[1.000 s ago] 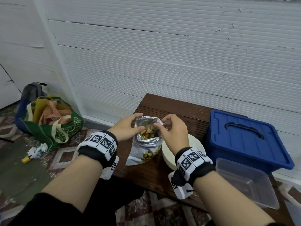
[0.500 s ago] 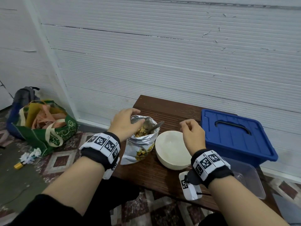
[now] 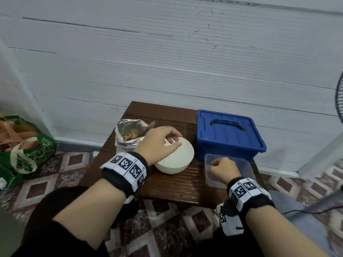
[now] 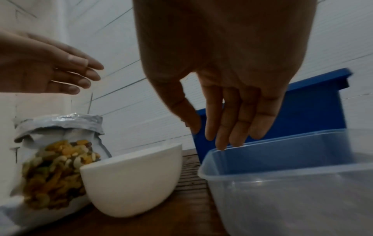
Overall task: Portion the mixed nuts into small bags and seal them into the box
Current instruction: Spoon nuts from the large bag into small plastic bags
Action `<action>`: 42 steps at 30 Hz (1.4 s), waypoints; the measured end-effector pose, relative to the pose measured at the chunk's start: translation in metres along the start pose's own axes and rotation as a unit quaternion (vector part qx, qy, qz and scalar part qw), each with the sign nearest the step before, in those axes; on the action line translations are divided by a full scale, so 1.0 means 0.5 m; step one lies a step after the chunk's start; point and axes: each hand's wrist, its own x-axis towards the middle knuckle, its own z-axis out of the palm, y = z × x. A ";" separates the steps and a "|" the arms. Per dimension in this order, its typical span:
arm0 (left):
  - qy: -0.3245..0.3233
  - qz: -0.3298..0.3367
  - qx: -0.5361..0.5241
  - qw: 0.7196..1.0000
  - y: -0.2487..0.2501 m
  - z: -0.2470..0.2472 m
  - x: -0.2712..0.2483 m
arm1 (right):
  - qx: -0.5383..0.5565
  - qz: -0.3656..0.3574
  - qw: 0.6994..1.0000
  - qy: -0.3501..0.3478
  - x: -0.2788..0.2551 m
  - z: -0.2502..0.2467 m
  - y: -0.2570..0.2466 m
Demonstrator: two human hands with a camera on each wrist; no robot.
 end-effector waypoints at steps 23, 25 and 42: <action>-0.186 -0.025 0.314 0.931 -0.087 0.121 -0.070 | -0.022 -0.076 0.995 -0.054 -0.023 0.055 0.002; -0.196 -0.024 0.310 0.930 -0.080 0.122 -0.077 | -0.029 -0.075 0.996 -0.050 -0.023 0.053 0.005; -0.134 -0.103 0.167 0.971 -0.094 0.086 -0.051 | 0.014 -0.102 0.995 -0.009 0.007 0.018 -0.036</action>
